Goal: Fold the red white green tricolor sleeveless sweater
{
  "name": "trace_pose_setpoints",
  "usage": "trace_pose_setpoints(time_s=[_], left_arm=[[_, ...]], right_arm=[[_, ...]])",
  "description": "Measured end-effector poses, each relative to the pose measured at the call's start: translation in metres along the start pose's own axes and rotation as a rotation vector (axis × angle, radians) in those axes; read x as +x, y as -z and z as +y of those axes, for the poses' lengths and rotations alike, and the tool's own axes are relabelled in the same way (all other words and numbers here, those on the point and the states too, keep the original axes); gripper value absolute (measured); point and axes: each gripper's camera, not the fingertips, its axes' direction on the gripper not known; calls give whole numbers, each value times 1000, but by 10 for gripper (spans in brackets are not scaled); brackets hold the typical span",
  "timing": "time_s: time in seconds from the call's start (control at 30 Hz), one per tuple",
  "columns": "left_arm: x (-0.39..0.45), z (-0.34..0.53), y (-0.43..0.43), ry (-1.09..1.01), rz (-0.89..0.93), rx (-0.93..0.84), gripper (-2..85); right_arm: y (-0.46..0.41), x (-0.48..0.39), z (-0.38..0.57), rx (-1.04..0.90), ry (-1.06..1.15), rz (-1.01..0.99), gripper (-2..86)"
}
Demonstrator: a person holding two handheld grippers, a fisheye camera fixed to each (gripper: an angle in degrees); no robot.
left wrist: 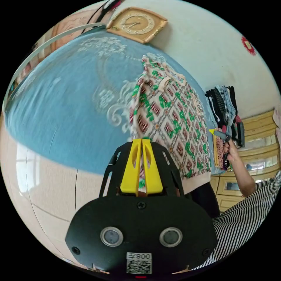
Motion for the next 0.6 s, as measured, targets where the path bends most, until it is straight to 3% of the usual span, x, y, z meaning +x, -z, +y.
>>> trace_pose_setpoints(time_s=[0.1, 0.33, 0.43, 0.6], left_arm=[[-36, 47, 13, 160, 38, -36, 24], [-115, 138, 7, 461, 408, -42, 104], [-134, 161, 0, 520, 546, 7, 121], [-148, 175, -12, 508, 567, -2, 134]], right_arm=[[1, 34, 98, -32, -150, -26, 2], [4, 106, 268, 75, -430, -247, 21], [-4, 131, 314, 96, -493, -318, 44], [-29, 155, 365, 54, -506, -377, 72]])
